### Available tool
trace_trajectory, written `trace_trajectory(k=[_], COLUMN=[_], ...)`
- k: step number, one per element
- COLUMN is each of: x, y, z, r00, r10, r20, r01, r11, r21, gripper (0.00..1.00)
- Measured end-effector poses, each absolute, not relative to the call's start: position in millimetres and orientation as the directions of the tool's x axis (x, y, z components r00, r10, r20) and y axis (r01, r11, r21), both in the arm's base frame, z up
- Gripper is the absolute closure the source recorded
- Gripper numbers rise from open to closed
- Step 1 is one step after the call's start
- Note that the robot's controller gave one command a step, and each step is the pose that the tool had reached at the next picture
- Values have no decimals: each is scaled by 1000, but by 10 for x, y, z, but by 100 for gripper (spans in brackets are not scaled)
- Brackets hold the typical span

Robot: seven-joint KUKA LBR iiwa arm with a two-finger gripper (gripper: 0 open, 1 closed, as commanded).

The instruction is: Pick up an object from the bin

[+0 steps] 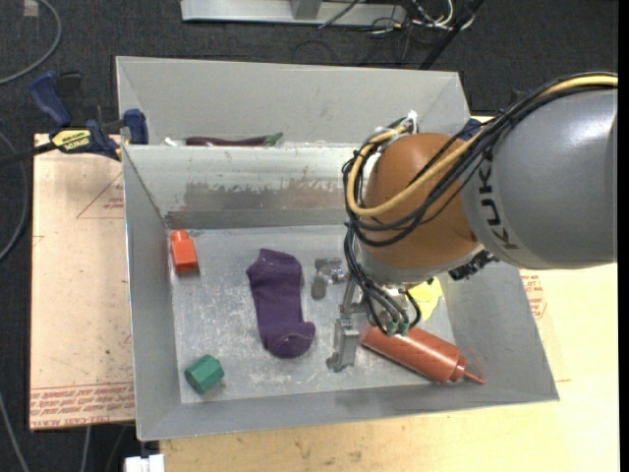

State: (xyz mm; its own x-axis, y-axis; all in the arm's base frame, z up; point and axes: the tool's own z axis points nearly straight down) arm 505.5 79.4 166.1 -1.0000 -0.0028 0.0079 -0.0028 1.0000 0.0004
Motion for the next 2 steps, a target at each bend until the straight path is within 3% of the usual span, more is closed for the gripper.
trace_trajectory(k=[1, 2], x=[5072, 5120], y=[790, 965], z=[1705, 1435], r00=[-1000, -999], r10=[0, -46], r20=[0, -7], r01=[0, -46], r11=[1000, 999], r21=[1, 1], gripper=[0, 0])
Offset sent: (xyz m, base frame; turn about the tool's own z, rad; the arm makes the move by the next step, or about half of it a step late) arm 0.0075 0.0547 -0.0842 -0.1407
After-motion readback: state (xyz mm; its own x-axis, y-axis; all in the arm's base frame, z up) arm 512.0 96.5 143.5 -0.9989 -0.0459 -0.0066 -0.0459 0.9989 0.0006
